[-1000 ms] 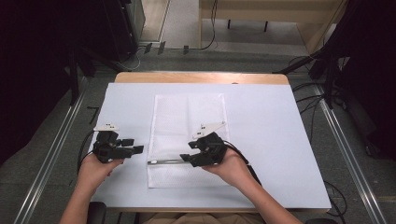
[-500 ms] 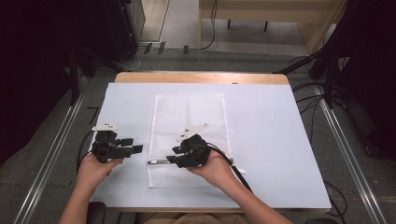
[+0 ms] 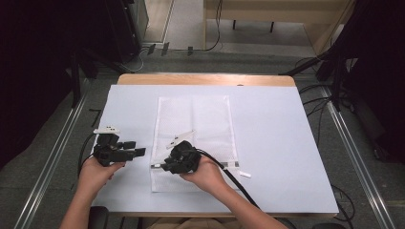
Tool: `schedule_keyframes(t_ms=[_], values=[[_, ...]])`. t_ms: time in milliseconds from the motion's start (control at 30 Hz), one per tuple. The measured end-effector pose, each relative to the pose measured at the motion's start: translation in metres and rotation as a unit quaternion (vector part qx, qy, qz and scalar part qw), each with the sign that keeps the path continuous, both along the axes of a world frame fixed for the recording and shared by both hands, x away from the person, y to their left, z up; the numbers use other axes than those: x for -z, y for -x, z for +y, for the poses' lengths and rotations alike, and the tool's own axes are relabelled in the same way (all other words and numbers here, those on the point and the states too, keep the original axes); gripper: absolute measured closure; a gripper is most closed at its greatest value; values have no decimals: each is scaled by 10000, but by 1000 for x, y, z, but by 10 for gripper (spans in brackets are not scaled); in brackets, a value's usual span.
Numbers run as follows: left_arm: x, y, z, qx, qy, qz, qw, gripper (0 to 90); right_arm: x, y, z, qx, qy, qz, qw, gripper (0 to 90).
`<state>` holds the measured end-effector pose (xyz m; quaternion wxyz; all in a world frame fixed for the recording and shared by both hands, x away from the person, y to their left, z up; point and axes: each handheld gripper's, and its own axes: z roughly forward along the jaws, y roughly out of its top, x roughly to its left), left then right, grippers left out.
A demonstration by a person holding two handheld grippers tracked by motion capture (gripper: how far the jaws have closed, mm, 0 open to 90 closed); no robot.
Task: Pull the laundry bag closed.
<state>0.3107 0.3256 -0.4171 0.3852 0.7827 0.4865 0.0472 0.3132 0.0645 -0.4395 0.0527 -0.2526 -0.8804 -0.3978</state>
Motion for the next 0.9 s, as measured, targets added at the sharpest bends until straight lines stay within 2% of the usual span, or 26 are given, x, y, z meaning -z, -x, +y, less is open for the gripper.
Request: schedule_keyframes(t_ms=[200, 433, 900], values=[[0, 0, 0, 3, -19, -2, 10000, 386, 11, -2, 8, 4, 43, 115, 9999, 771], [0, 0, 1, 1, -32, 5, 10000, 387, 21, -3, 15, -15, 135, 74, 9999, 739], [-1, 4, 5, -51, -2, 28, 10000, 407, 25, -3, 25, -26, 127, 166, 9998, 766]])
